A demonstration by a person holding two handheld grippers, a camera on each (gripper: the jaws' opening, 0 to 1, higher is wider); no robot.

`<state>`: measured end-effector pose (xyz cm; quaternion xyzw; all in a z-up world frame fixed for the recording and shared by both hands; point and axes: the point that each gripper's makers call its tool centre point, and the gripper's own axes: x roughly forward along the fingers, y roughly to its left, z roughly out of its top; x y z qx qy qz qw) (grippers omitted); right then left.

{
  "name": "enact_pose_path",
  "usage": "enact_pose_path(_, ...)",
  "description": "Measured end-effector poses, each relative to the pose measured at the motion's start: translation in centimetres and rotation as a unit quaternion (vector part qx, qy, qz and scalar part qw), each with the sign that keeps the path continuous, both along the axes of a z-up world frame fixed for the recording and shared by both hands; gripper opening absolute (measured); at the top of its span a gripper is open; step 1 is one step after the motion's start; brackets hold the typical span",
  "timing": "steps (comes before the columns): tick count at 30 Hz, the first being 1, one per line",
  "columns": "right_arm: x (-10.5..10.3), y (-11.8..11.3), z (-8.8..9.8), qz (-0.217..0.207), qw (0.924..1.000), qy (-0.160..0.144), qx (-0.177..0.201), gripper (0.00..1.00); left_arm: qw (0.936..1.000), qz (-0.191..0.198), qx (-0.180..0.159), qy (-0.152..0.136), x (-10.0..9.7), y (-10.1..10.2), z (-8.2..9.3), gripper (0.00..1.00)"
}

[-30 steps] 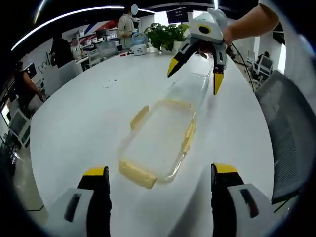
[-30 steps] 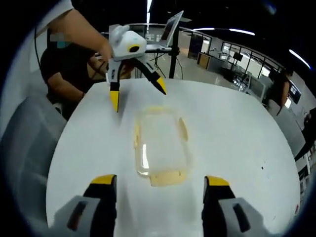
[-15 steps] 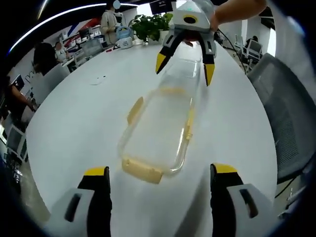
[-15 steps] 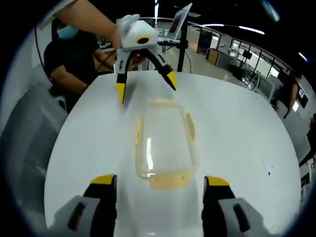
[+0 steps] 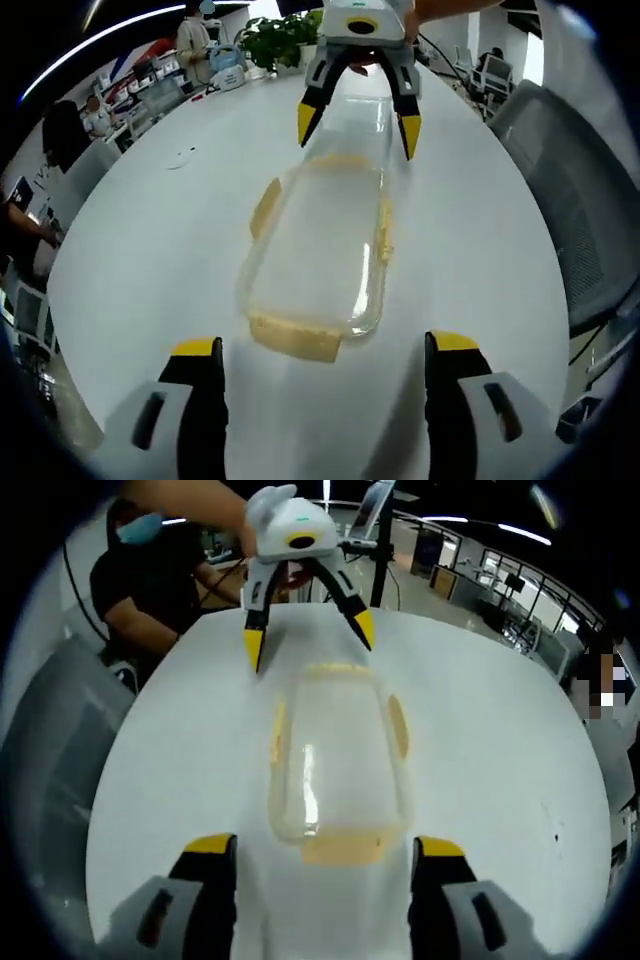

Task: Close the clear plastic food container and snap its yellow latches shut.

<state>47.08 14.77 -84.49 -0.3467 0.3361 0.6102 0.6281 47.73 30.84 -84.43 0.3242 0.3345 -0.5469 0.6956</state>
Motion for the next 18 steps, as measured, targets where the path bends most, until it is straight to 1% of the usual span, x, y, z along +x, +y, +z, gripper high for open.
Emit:
enact_pose_path(6, 0.3, 0.1, -0.6, 0.002, 0.9999, 0.008, -0.011, 0.69, 0.9998, -0.016, 0.011, -0.001, 0.5, 0.1, -0.2, 0.80)
enact_pose_path(8, 0.4, 0.1, -0.9, 0.002, 0.9998, 0.010, -0.016, 0.69, 0.9995, -0.025, 0.019, -0.003, 0.6, 0.1, -0.3, 0.79)
enact_pose_path(10, 0.6, -0.1, -1.1, 0.008, 0.9996, 0.003, -0.026, 0.69, 0.9989, -0.038, 0.028, -0.003, 0.5, 0.1, -0.4, 0.78)
enact_pose_path(13, 0.7, 0.0, -1.1, 0.007, 0.9996, 0.008, -0.026, 0.68, 0.9976, -0.058, 0.037, -0.009, 0.5, 0.1, -0.6, 0.77)
enact_pose_path(16, 0.8, -0.1, -1.4, 0.007, 0.9994, 0.011, -0.032, 0.68, 0.9968, -0.064, 0.047, -0.002, 0.6, 0.3, -1.0, 0.76)
enact_pose_path(18, 0.8, -0.3, -1.6, 0.009, 0.9992, 0.010, -0.039, 0.67, 0.9962, -0.069, 0.052, -0.005, 0.7, 0.4, -1.1, 0.76)
